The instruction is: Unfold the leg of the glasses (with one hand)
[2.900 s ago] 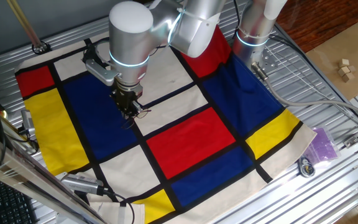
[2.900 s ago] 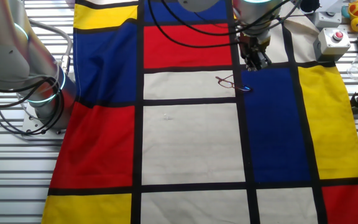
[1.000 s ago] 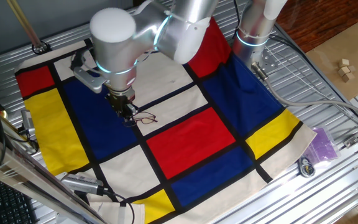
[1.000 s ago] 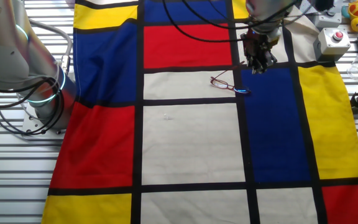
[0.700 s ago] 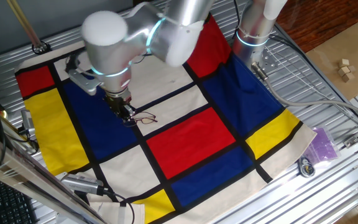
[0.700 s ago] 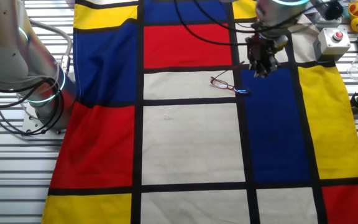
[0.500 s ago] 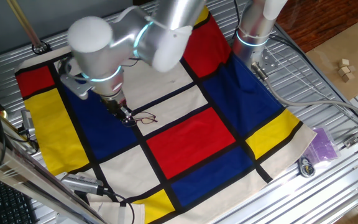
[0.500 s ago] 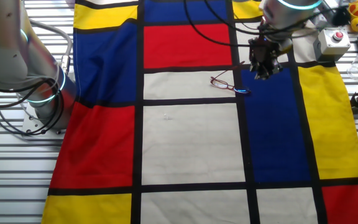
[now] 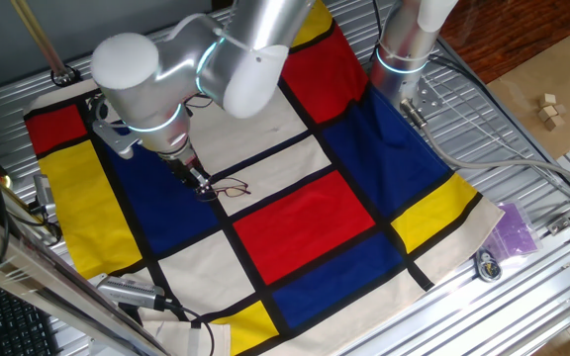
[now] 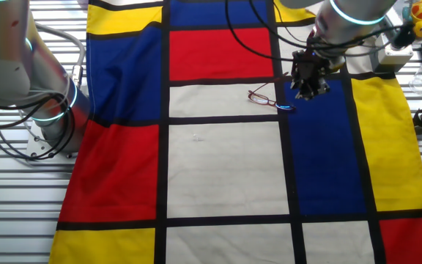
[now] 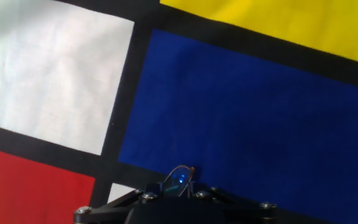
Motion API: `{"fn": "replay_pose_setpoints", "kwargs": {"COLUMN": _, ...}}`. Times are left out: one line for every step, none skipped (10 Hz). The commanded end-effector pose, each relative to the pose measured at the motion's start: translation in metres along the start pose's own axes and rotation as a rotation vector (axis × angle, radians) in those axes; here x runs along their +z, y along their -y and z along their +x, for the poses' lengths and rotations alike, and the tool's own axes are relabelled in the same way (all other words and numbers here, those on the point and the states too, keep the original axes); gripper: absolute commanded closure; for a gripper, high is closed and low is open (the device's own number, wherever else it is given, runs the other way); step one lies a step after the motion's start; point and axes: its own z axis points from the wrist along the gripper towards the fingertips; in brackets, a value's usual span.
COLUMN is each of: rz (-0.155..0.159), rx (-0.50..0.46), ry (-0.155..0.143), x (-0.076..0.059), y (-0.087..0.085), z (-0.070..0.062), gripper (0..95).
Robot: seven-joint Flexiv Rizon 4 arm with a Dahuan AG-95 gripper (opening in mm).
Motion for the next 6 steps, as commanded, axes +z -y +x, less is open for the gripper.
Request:
{"fn": "replay_pose_setpoints", "kwargs": {"rz": -0.020, "rx": 0.071, "ry": -0.037, "x": 0.003, "y": 0.000, "z": 0.001, "gripper": 76.0}}
{"fn": "replay_pose_setpoints", "kwargs": {"rz": -0.025, "rx": 0.085, "ry": -0.042, "x": 0.003, "y": 0.001, "z": 0.002, "gripper": 76.0}}
{"fn": "replay_pose_setpoints", "kwargs": {"rz": -0.036, "rx": 0.142, "ry": -0.053, "x": 0.009, "y": 0.002, "z": 0.005, "gripper": 76.0}}
{"fn": "replay_pose_setpoints", "kwargs": {"rz": -0.048, "rx": 0.180, "ry": -0.054, "x": 0.015, "y": 0.003, "z": 0.010, "gripper": 76.0}}
{"fn": "replay_pose_setpoints", "kwargs": {"rz": -0.066, "rx": 0.219, "ry": -0.067, "x": 0.017, "y": 0.003, "z": 0.013, "gripper": 76.0}}
{"fn": "replay_pose_setpoints", "kwargs": {"rz": -0.083, "rx": 0.251, "ry": -0.082, "x": 0.018, "y": 0.003, "z": 0.014, "gripper": 76.0}}
